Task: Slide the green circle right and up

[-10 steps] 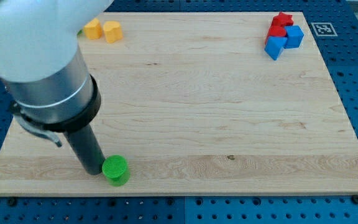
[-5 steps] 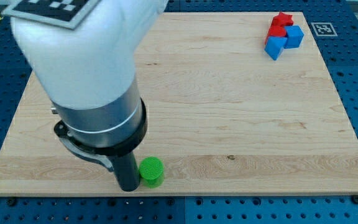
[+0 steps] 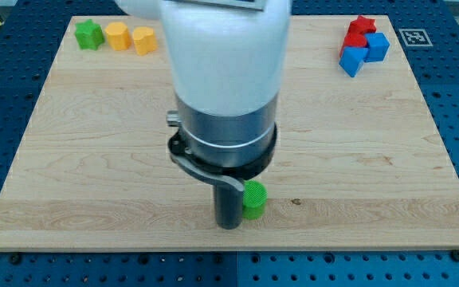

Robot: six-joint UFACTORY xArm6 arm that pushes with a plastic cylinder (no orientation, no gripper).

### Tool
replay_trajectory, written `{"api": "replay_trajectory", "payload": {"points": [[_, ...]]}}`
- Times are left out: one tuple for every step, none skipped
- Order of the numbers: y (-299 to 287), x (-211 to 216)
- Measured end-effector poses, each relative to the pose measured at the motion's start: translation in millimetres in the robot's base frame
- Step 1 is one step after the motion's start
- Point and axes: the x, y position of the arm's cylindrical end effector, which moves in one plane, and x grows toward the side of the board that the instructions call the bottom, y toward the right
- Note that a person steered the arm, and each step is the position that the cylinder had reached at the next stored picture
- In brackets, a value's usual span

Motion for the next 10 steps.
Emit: {"api": "replay_trajectory", "payload": {"points": [[19, -1], [55, -1], [69, -27], [76, -57], [76, -86], [76, -109], [75, -116], [70, -112], [61, -104], [53, -99]]}}
